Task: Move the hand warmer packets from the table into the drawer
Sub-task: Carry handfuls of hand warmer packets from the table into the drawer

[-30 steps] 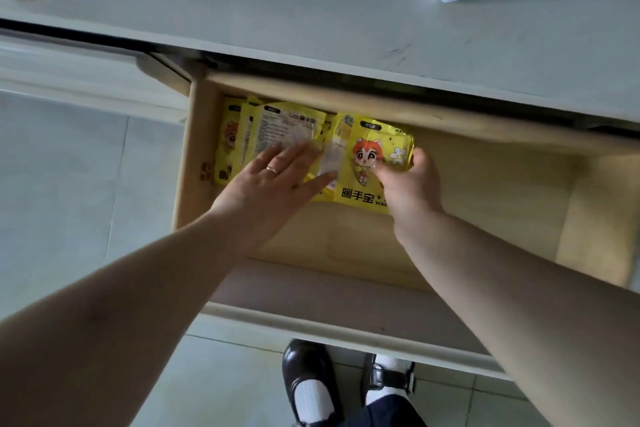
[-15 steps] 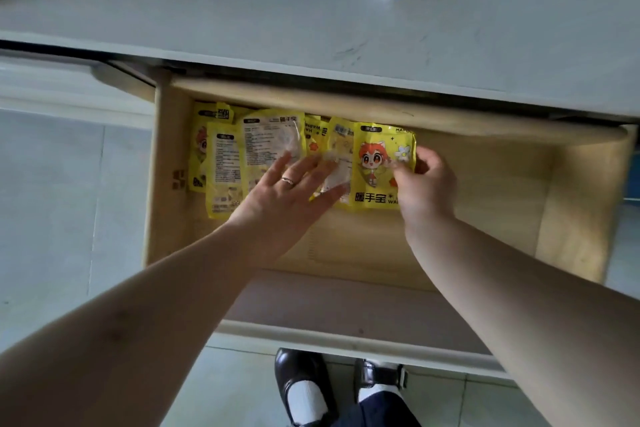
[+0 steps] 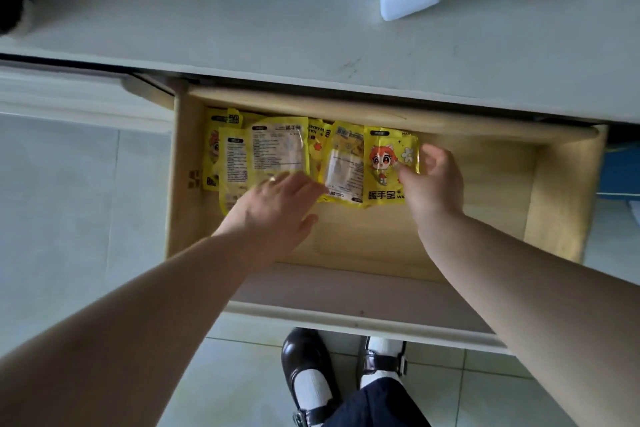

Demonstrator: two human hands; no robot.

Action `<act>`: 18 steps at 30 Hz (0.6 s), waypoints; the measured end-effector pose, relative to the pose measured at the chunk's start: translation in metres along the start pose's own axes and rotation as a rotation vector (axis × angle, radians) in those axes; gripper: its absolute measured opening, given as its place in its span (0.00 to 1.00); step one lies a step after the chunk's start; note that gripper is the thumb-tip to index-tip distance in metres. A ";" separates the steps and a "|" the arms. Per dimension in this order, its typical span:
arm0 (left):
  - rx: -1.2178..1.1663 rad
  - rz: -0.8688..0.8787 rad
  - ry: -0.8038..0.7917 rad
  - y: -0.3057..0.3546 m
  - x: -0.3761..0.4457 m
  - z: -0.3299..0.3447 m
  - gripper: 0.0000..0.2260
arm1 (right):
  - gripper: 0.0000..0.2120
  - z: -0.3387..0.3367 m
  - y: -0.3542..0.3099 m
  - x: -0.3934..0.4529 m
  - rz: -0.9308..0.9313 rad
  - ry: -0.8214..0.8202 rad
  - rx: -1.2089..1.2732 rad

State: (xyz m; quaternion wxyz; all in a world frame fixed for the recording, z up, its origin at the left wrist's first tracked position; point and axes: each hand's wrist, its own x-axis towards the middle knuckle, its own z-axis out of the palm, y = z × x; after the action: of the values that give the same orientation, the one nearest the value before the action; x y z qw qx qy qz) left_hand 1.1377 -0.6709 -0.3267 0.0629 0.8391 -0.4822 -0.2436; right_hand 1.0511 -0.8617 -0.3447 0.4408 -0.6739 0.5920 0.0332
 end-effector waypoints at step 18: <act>0.127 -0.286 -0.364 -0.019 -0.026 -0.005 0.20 | 0.18 0.041 -0.005 -0.076 -0.371 -0.351 -0.202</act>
State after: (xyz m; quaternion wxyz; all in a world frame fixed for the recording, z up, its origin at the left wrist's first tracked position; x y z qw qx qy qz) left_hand 1.1439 -0.6403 -0.3197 -0.1130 0.8433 -0.3764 -0.3665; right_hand 1.0521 -0.7782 -0.3241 0.4655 -0.7954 0.3667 0.1270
